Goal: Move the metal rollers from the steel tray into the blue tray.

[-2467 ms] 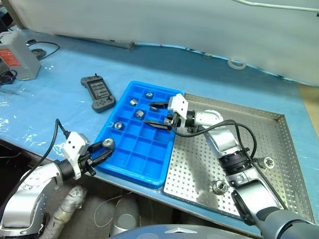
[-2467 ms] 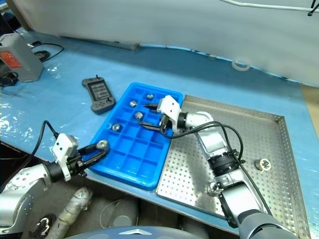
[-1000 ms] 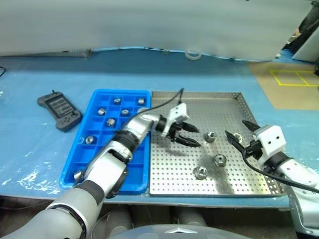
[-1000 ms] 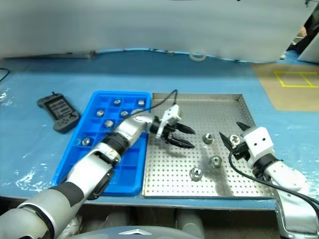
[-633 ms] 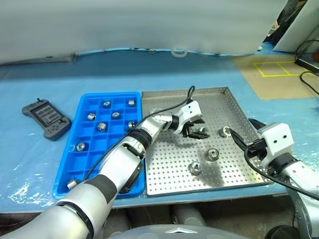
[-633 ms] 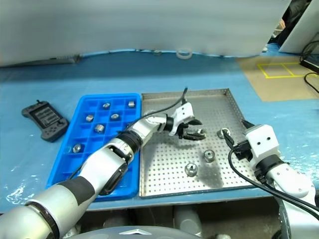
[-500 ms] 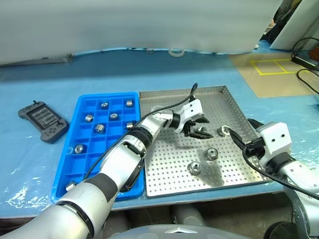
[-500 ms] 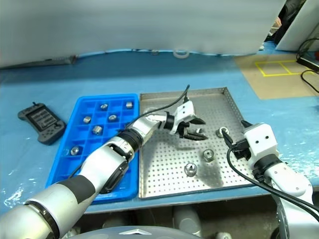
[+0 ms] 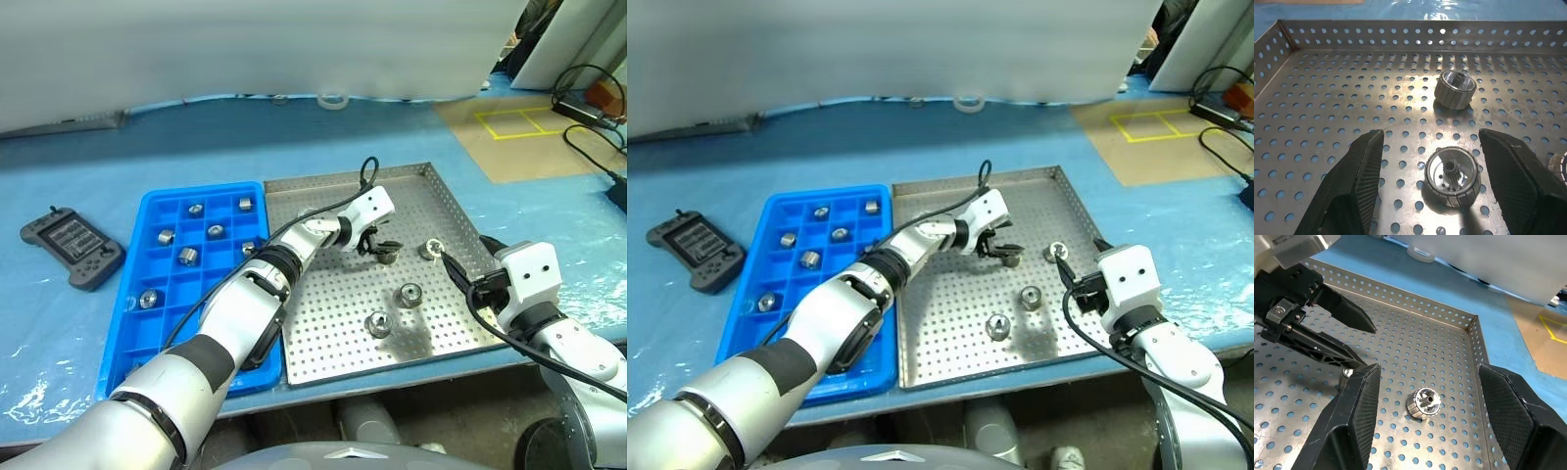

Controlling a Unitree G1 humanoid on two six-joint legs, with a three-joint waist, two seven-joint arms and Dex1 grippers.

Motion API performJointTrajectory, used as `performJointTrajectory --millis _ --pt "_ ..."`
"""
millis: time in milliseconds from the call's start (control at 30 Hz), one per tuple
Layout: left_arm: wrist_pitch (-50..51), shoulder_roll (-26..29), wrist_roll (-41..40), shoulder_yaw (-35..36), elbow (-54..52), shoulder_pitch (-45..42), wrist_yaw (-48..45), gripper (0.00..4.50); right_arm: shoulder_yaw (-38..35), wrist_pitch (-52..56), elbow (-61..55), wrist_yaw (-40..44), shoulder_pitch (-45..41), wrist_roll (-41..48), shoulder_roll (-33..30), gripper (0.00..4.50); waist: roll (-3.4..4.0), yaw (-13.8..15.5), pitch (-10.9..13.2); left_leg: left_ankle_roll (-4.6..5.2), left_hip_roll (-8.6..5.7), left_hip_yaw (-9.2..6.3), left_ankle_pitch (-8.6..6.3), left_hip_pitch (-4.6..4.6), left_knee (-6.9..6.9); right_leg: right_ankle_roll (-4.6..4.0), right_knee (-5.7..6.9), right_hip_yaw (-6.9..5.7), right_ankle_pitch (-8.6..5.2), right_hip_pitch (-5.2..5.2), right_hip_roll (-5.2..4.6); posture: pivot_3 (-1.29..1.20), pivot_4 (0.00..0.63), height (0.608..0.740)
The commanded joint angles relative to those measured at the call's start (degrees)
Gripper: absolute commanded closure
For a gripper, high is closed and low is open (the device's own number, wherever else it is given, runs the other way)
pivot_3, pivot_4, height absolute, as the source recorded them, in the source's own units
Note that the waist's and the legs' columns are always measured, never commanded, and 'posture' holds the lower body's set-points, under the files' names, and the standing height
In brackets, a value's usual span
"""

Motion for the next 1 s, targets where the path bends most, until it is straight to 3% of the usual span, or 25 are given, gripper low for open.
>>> performJointTrajectory --millis 33,433,733,900,1000 --pt "2.1 -10.7 0.2 0.5 0.3 -2.8 1.5 1.24 1.3 0.0 -3.4 -1.0 0.7 -0.8 0.5 1.19 0.04 -0.3 0.0 0.01 -0.01 -0.05 0.0 -0.04 0.0 0.0 -0.02 -0.1 0.0 0.0 -0.02 -0.61 0.15 0.74" --pt "2.9 -13.9 1.0 -0.3 1.4 -0.6 0.2 1.24 3.5 -0.3 -3.8 -3.3 1.0 -2.6 1.7 1.19 0.28 -2.0 0.0 0.18 -0.16 -0.58 -0.08 -0.36 0.11 0.01 -0.57 -0.59 0.01 0.29 -0.13 -0.65 0.15 0.74" --pt "4.2 -15.7 2.2 -0.6 2.4 1.0 5.0 1.24 4.4 -0.1 -5.5 -4.2 3.1 -3.2 2.4 1.19 0.39 -3.9 0.0 0.26 -0.18 -0.63 -0.13 -0.43 0.15 0.01 -0.65 -0.66 0.01 0.32 -0.16 -0.68 0.15 0.74" --pt "5.0 -15.3 3.9 -2.2 2.9 2.4 5.3 2.79 3.8 -0.2 -5.7 -4.3 4.0 -3.2 2.6 1.19 0.4 -5.2 0.0 0.26 -0.2 -0.66 -0.14 -0.42 0.17 0.03 -0.73 -0.67 0.0 0.39 -0.16 -0.69 0.15 0.74" --pt "4.6 -15.2 4.0 -2.5 2.8 2.9 3.0 2.8 3.9 -0.3 -5.8 -4.4 4.1 -3.3 2.7 1.19 0.42 -5.9 0.0 0.25 -0.24 -0.73 -0.15 -0.36 0.16 0.08 -0.83 -0.71 -0.03 0.57 -0.16 -0.69 0.15 0.74"
